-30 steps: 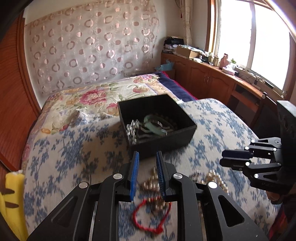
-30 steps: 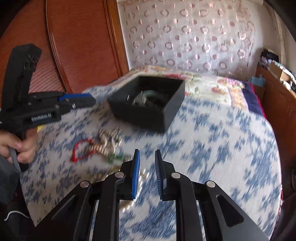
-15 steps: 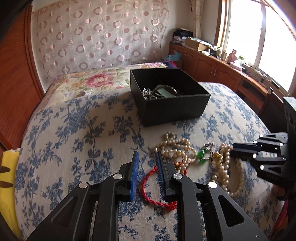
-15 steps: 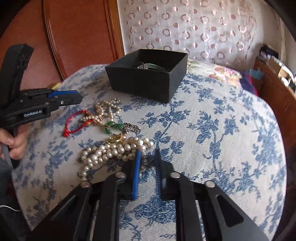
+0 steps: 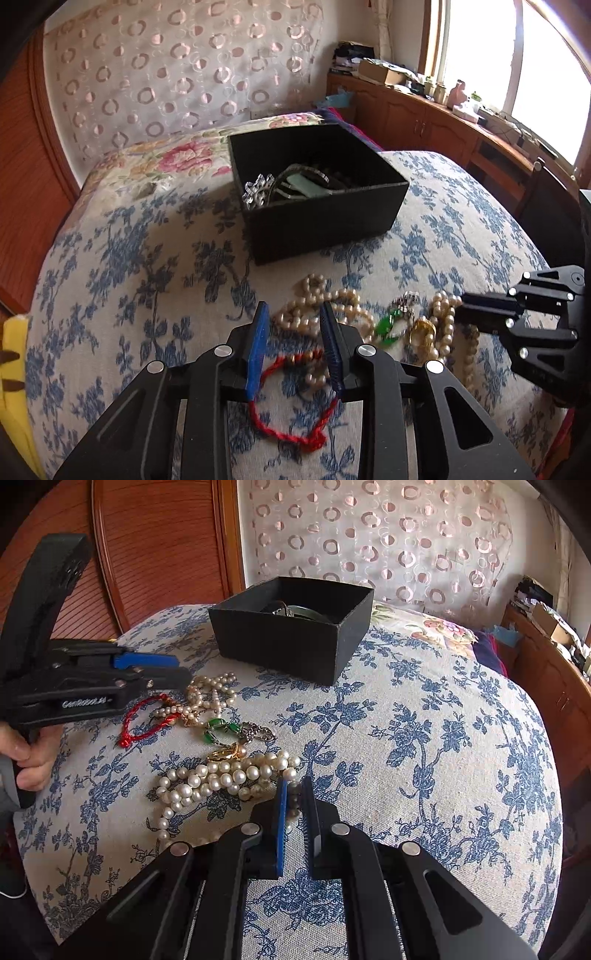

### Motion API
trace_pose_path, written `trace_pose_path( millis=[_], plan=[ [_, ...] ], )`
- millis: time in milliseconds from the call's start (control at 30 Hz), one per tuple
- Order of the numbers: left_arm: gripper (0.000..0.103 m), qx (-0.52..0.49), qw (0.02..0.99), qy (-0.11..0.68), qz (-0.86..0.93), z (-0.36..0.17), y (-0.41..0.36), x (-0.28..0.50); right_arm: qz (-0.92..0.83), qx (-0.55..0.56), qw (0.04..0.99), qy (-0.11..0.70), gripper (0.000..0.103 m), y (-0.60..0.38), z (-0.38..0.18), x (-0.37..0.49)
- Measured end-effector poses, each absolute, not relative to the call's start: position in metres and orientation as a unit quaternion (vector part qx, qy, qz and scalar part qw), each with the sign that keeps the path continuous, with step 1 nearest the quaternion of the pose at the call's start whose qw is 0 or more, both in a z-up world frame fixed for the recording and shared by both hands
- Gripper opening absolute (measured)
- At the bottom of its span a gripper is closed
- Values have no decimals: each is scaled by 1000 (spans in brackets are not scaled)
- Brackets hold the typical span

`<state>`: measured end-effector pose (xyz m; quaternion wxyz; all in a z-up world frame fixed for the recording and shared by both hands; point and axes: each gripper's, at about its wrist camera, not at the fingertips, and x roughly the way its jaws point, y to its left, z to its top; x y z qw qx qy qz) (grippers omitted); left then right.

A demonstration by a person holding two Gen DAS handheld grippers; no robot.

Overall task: Organize jewelry
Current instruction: 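Grasp a pearl necklace with the left tool while the right tool grasps another pearl strand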

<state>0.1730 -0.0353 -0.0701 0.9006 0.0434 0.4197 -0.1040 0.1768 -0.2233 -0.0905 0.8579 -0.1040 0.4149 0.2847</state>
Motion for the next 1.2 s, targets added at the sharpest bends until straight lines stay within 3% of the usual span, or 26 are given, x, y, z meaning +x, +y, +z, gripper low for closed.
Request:
trace_pose_path(
  millis=[433, 467, 533, 633, 1200],
  plan=[
    [27, 56, 890, 442, -99, -87, -39, 199, 281, -110, 859, 413, 9, -223, -90, 177],
    [24, 57, 891, 439, -100, -87, -41, 199, 281, -111, 859, 413, 9, -223, -89, 177],
    [8, 58, 891, 437, -106, -87, -44, 199, 281, -111, 859, 412, 9, -222, -89, 177],
    [4, 63, 892, 435, -100, -86, -45, 195, 279, -114, 860, 412, 9, -221, -90, 177],
    [4, 33, 938, 328, -105, -7, -43, 123, 278, -117, 860, 410, 9, -221, -90, 176]
  ],
)
